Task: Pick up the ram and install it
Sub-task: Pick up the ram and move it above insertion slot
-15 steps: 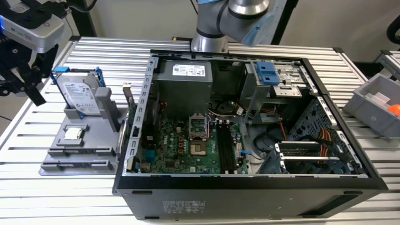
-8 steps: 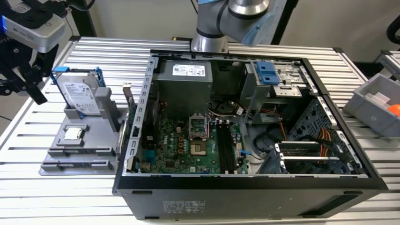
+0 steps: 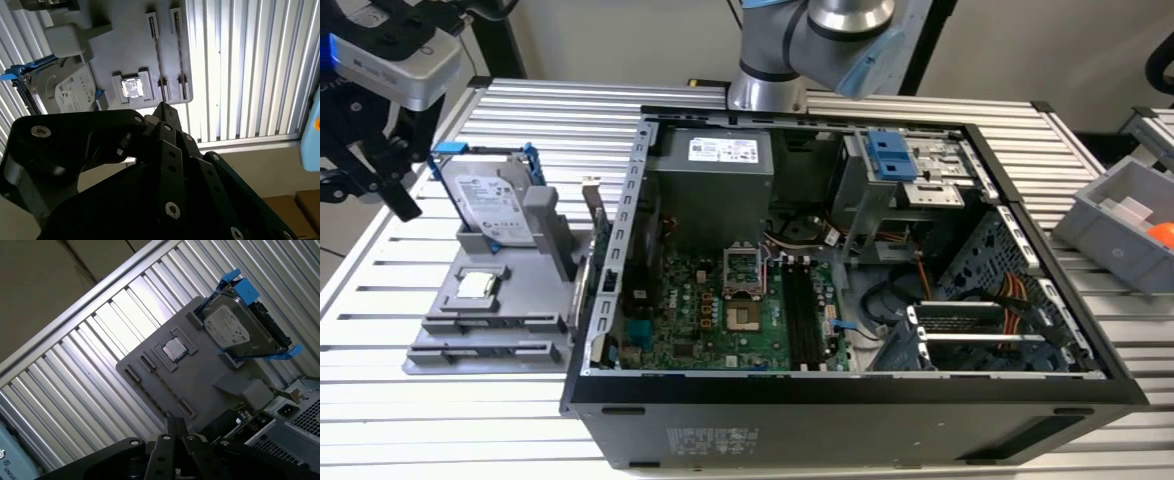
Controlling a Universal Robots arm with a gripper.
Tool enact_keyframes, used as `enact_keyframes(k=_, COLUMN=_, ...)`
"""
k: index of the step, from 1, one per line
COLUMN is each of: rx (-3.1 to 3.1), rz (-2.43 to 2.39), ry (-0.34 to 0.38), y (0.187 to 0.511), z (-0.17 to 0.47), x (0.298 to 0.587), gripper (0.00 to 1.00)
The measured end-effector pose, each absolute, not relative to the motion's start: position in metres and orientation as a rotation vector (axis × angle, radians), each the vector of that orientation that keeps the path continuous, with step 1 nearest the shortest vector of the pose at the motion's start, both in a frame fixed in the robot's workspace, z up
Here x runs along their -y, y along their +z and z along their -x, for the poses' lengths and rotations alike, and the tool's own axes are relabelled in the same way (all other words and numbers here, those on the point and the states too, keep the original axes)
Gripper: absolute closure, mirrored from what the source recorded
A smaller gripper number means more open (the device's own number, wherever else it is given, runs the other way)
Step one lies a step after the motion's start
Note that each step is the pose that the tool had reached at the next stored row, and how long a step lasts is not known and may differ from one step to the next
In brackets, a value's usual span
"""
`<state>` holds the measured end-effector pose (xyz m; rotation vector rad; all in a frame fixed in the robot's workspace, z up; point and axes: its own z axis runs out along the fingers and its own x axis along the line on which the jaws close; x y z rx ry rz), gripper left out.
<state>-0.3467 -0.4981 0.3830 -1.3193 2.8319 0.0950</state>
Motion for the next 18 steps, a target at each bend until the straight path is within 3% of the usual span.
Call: enact_keyframes(k=18, rx=-2.726, rz=1.536, ry=0.097, y=0.3829, z=0.3466, x=0.4981, gripper=1.0)
